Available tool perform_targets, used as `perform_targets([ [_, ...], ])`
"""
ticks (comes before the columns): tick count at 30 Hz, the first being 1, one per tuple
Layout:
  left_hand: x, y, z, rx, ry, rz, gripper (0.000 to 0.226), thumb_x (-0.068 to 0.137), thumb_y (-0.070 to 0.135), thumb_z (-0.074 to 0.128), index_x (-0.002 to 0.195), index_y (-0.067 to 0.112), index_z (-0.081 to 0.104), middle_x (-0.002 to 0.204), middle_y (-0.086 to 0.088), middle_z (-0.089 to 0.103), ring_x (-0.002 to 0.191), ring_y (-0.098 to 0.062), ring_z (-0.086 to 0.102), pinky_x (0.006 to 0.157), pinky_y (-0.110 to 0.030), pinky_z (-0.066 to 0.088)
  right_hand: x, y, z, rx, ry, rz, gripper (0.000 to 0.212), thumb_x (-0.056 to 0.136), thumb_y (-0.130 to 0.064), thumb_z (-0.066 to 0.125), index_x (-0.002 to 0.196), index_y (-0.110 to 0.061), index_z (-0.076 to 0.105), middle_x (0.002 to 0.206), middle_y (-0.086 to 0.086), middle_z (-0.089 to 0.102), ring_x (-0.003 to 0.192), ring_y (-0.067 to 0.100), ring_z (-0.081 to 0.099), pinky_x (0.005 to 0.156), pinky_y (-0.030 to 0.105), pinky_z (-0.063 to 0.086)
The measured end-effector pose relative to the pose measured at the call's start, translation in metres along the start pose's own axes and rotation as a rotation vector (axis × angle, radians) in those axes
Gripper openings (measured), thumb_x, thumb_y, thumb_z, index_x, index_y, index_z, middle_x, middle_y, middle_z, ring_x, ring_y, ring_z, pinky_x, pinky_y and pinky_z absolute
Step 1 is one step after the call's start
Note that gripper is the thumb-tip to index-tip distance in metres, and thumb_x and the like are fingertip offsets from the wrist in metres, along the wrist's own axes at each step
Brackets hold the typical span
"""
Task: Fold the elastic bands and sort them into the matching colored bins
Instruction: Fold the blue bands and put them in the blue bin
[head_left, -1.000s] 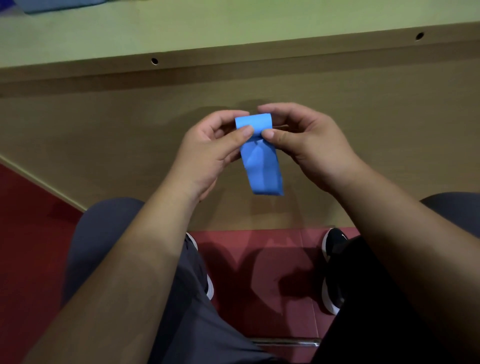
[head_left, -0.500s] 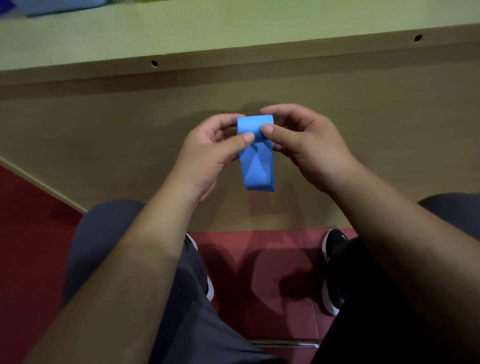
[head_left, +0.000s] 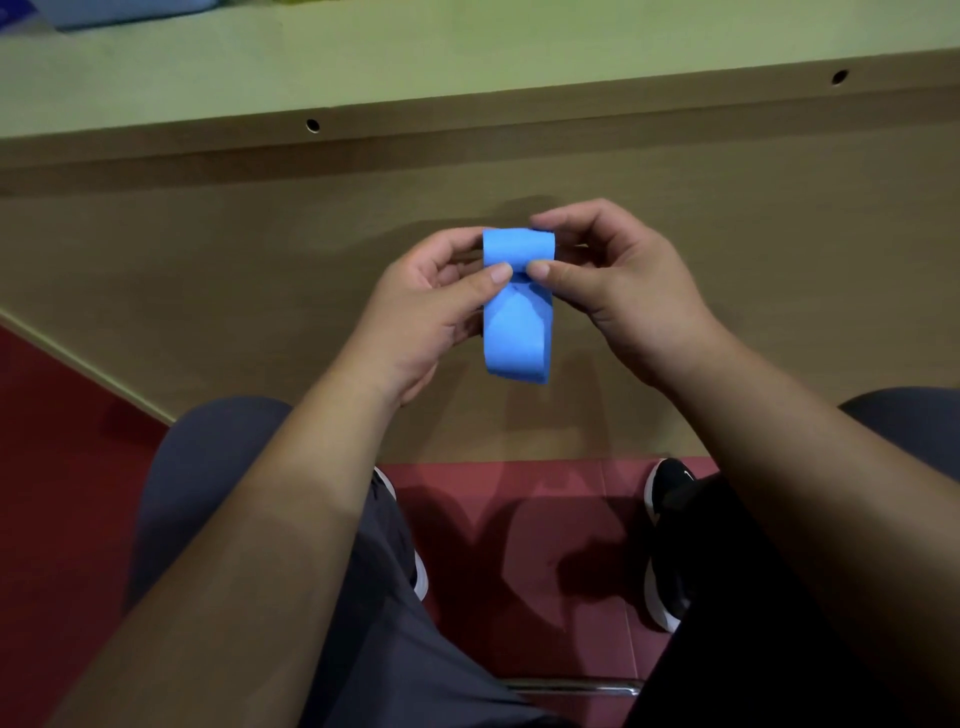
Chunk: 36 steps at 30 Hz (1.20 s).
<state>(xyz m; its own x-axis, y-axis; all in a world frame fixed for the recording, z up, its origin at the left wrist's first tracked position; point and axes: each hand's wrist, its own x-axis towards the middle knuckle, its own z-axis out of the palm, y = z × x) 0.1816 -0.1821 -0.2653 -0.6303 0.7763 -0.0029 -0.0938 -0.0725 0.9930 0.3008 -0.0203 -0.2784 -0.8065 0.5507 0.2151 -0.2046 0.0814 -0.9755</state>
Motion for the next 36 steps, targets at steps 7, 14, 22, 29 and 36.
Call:
perform_targets([
  [7,-0.0013,0.0014,-0.0007,0.031,0.002,-0.039,0.032,0.102,0.008,0.066,0.132,0.020,0.064,0.105,-0.004,0.076,0.096,-0.020,0.076,0.081,-0.036,0.061,-0.0027,-0.0074,0.0010,-0.049,-0.040,0.017,0.032,0.091,0.004,0.077,0.114,-0.018,0.071,0.121,0.008,0.072,0.097,0.022,0.073,0.093,0.046,0.064],
  [14,0.0002,-0.0017,-0.0024,0.021,-0.015,-0.024,0.044,0.099,-0.004,0.064,0.134,0.023,0.064,0.120,-0.009,0.072,0.109,-0.023,0.072,0.084,-0.039,0.060,0.0002,-0.0048,0.0022,0.024,-0.050,0.137,0.031,0.091,-0.018,0.080,0.121,-0.014,0.072,0.109,0.019,0.070,0.095,0.019,0.071,0.083,0.037,0.061],
  [22,0.0007,-0.0026,0.0010,-0.042,-0.022,-0.089,0.039,0.102,-0.001,0.062,0.140,0.001,0.058,0.115,-0.011,0.075,0.099,-0.016,0.076,0.086,-0.028,0.060,0.0015,-0.0005,0.0001,-0.071,0.002,0.058,0.029,0.089,-0.009,0.084,0.114,-0.019,0.074,0.118,0.009,0.075,0.092,0.018,0.069,0.089,0.043,0.061],
  [29,-0.0003,-0.0026,0.0071,-0.005,0.014,-0.094,0.032,0.105,0.016,0.065,0.136,0.011,0.063,0.112,-0.009,0.076,0.100,-0.020,0.075,0.092,-0.040,0.060,0.0003,-0.0019,0.0010,-0.122,0.001,0.030,0.035,0.081,-0.006,0.086,0.107,-0.025,0.073,0.118,0.010,0.075,0.092,0.018,0.067,0.091,0.045,0.060],
  [36,-0.0017,-0.0004,0.0034,-0.056,0.004,-0.124,0.040,0.102,0.006,0.064,0.140,0.018,0.062,0.111,-0.010,0.074,0.096,-0.021,0.075,0.074,-0.036,0.062,0.0018,-0.0013,0.0026,0.064,-0.078,0.105,0.021,0.087,-0.016,0.075,0.107,-0.023,0.071,0.110,0.010,0.068,0.103,0.020,0.067,0.100,0.042,0.056],
])
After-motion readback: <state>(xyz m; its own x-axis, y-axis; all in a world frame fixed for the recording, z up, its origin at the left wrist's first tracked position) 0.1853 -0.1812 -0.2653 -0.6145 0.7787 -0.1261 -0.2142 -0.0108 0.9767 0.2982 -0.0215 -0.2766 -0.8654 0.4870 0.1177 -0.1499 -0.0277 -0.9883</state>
